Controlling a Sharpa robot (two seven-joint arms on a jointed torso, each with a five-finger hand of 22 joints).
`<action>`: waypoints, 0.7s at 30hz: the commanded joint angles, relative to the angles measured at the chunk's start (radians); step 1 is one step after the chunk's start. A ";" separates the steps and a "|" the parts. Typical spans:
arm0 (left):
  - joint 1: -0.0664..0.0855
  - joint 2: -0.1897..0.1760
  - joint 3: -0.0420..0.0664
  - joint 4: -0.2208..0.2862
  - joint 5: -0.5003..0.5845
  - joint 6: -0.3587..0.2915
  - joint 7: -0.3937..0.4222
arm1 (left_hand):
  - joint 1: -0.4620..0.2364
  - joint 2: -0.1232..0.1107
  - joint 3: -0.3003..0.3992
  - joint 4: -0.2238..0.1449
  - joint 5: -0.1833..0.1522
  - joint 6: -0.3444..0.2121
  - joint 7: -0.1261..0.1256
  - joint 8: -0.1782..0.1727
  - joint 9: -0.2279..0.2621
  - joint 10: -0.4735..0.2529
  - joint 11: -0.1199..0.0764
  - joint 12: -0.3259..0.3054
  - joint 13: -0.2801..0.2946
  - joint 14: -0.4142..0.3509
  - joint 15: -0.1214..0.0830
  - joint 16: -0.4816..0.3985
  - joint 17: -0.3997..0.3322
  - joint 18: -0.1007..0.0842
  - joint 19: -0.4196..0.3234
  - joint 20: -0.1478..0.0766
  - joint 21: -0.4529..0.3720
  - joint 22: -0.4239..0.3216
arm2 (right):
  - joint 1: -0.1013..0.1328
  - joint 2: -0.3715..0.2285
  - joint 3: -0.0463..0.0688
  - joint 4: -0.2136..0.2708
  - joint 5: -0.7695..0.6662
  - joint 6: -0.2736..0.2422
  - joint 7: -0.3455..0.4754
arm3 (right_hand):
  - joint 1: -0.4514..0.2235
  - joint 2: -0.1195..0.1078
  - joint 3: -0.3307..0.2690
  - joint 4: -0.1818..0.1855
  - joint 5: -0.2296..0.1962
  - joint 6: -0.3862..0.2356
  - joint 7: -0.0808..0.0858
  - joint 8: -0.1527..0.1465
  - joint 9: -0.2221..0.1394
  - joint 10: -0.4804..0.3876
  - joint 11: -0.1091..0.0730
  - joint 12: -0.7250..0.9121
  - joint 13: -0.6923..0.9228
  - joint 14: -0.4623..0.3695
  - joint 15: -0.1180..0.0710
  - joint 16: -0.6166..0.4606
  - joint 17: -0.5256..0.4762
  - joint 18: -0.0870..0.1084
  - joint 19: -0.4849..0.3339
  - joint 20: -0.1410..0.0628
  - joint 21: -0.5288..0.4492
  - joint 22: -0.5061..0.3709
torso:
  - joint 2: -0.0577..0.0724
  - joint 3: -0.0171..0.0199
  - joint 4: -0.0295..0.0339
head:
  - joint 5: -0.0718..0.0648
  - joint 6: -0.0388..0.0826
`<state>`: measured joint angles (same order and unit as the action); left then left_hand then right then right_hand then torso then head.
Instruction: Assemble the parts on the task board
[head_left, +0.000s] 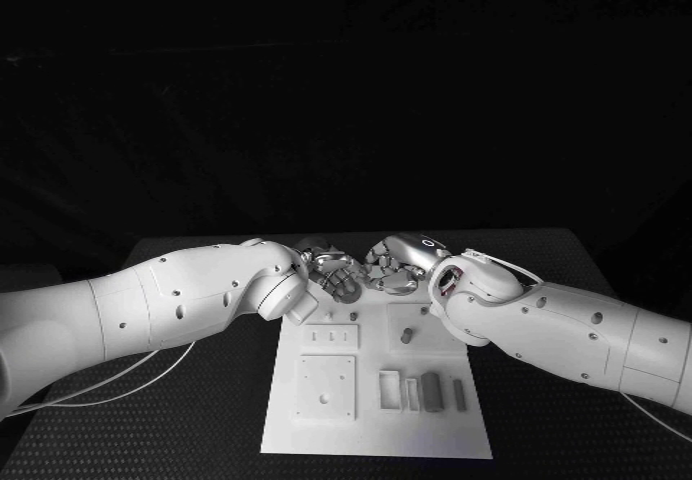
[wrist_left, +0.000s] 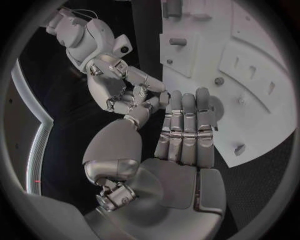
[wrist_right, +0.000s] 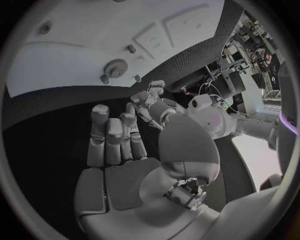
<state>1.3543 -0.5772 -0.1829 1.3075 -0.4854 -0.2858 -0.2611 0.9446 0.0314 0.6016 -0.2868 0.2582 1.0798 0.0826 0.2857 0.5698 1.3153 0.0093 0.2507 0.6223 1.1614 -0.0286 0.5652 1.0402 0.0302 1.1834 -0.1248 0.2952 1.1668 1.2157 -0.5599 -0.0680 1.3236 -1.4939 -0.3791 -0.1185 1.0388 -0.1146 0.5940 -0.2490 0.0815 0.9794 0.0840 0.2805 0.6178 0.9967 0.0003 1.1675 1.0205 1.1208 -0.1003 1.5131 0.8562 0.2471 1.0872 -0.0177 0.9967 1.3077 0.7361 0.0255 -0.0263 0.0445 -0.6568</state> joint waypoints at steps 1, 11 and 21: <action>0.002 0.001 0.002 -0.002 -0.008 -0.004 0.007 | 0.004 0.010 0.003 -0.002 -0.003 0.010 -0.002 0.015 0.114 0.008 -0.003 0.005 0.002 0.007 -0.001 0.005 0.002 0.030 0.003 -0.003 0.004 0.003 | -0.003 0.003 -0.001 -0.015 0.016 -0.016 0.016 | 0.000 -0.018 0.005 -0.003 -0.002 -0.029 0.041 -0.029 -0.017 -0.028 0.014 -0.018 -0.005 -0.025 0.009 -0.017 -0.005 0.015 -0.024 0.006 -0.018 0.010 | 0.000 -0.0001 -0.0008 | -0.001 0.000; 0.000 -0.002 0.002 0.003 -0.019 -0.011 0.002 | 0.008 0.005 0.004 -0.002 -0.003 0.014 -0.004 0.017 0.120 0.014 -0.006 0.010 0.005 0.013 -0.003 0.009 0.004 0.031 0.009 -0.005 0.006 0.009 | -0.005 0.008 -0.001 -0.027 0.025 -0.021 0.021 | 0.007 -0.038 0.008 -0.006 -0.002 -0.100 0.075 -0.072 -0.040 -0.068 0.048 -0.048 -0.029 -0.067 0.042 -0.042 -0.014 0.015 -0.062 0.030 -0.044 0.009 | 0.000 -0.0006 0.0015 | 0.000 -0.002; -0.001 0.000 0.002 0.006 -0.018 -0.011 0.002 | 0.006 0.006 0.003 0.000 -0.010 0.014 -0.004 0.016 0.121 0.015 -0.007 0.011 0.006 0.014 -0.004 0.011 0.005 0.031 0.010 -0.006 0.006 0.012 | -0.015 0.016 -0.001 -0.025 0.018 -0.021 0.016 | -0.001 -0.054 -0.001 0.006 -0.003 -0.075 0.069 -0.058 -0.037 -0.066 0.043 -0.040 -0.033 -0.066 0.038 -0.037 -0.014 0.015 -0.060 0.036 -0.043 0.013 | -0.001 -0.0013 0.0006 | 0.000 -0.001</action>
<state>1.3538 -0.5789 -0.1818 1.3090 -0.4995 -0.2913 -0.2639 0.9445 0.0316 0.6012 -0.2892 0.2466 1.0800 0.0823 0.2876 0.5699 1.3246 0.0032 0.2584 0.6274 1.1682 -0.0353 0.5691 1.0440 0.0303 1.1889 -0.1264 0.2952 1.1781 1.2027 -0.5468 -0.0695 1.2980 -1.4696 -0.3963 -0.1087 1.0348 -0.1581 0.5940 -0.2490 0.0815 0.8914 0.1475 0.2178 0.5794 0.9344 0.0447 1.1226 0.9879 1.0575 -0.0586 1.4744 0.8435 0.2480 1.0252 0.0127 0.9584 1.3078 0.7356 0.0244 -0.0256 0.0450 -0.6582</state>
